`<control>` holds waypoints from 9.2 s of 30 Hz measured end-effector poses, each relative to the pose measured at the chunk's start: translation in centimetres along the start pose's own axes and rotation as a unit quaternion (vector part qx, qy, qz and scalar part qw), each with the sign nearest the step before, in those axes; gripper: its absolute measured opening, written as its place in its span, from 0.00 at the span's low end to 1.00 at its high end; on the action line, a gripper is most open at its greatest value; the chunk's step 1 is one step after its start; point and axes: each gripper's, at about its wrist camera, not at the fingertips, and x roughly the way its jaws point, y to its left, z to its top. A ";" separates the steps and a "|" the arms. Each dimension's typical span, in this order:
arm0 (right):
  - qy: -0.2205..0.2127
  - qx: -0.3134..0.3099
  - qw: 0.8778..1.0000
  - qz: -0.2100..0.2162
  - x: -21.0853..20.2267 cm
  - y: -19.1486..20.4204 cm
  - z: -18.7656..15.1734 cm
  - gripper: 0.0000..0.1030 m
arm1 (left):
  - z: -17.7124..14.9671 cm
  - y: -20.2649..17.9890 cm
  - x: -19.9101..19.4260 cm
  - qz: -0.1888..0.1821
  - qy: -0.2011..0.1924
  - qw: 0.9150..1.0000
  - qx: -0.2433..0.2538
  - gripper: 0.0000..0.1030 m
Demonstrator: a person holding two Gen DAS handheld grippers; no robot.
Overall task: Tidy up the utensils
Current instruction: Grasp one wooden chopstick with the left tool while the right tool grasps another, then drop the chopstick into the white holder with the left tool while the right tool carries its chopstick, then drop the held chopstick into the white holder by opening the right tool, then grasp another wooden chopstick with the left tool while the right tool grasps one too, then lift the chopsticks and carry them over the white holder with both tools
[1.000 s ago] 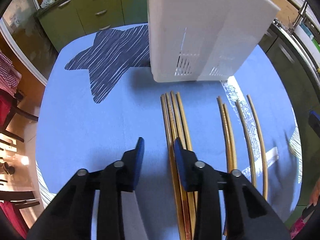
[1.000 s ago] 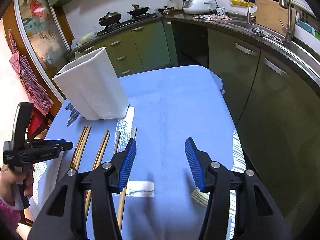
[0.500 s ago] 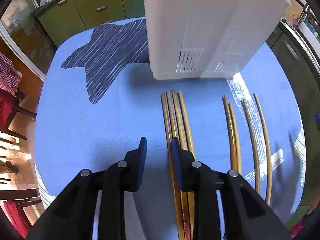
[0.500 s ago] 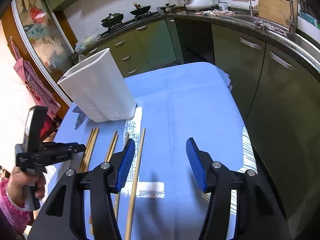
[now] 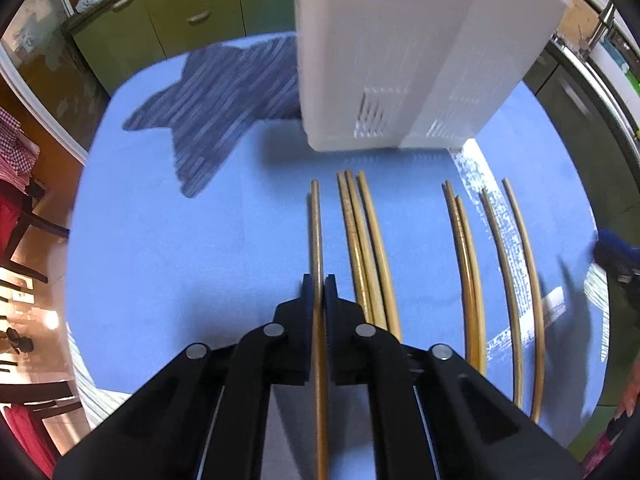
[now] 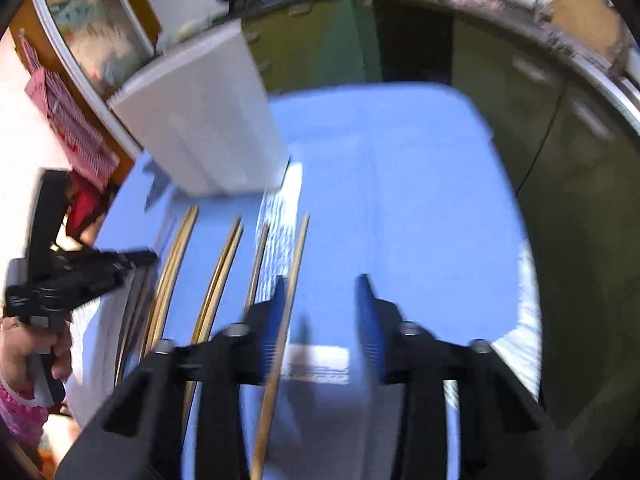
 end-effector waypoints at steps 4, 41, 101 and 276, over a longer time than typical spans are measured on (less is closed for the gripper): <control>0.051 -0.007 0.999 -0.004 2.5 0.8 1.3 0.27 | -0.4 0.4 -2.4 0.005 -0.037 0.999 0.006 0.05; 0.082 -0.045 0.994 -0.058 4.2 4.9 2.6 0.06 | -6.0 2.0 -13.0 -0.039 -0.158 0.986 0.034 0.05; -0.202 -0.058 0.977 0.026 -19.9 4.3 1.5 0.06 | 8.6 -3.1 -26.9 -0.052 -0.338 0.938 0.059 0.05; -0.130 -0.058 0.989 0.048 -14.2 6.8 -3.0 0.06 | -8.2 2.1 -17.4 -0.053 -0.229 0.970 0.069 0.06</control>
